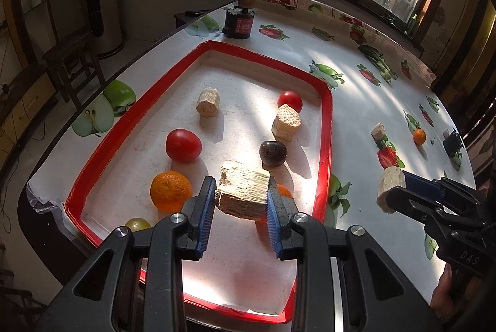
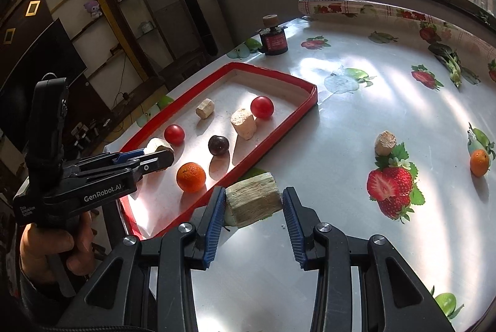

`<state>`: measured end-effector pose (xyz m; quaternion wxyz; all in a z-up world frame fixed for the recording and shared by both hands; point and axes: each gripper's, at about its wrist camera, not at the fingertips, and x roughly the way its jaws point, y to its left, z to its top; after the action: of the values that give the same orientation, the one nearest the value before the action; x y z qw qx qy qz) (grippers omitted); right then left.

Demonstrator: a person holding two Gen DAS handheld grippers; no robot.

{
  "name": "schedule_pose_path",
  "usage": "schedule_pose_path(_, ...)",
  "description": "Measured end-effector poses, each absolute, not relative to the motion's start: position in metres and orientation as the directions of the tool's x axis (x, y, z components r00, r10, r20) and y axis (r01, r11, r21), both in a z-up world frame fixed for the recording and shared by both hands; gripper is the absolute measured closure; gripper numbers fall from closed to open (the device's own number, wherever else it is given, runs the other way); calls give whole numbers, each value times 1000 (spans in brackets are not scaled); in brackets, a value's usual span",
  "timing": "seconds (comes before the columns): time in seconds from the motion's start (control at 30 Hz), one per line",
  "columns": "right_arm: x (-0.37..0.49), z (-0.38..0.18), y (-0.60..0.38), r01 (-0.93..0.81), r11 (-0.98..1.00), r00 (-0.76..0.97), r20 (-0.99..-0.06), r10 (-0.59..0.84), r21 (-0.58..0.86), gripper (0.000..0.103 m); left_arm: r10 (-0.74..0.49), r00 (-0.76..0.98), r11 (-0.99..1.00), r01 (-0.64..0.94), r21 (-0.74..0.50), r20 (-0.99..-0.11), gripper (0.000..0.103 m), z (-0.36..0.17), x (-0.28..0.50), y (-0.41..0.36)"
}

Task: Organize fruits
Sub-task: 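Carry both foam blocks into the tray and open both tools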

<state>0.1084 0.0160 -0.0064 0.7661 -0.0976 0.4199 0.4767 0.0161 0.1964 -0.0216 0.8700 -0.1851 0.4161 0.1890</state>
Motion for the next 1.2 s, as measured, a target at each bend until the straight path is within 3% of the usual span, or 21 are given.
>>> schedule_pose_path(0.5, 137, -6, 67, -820, 511, 176, -735, 655, 259, 65, 207, 560, 826, -539, -163, -803, 75, -21, 11, 248)
schedule_pose_path(1.2, 213, -28, 135, -773, 581, 211, -761, 614, 255, 65, 187, 516, 836, -530, -141, -836, 75, -38, 88, 284)
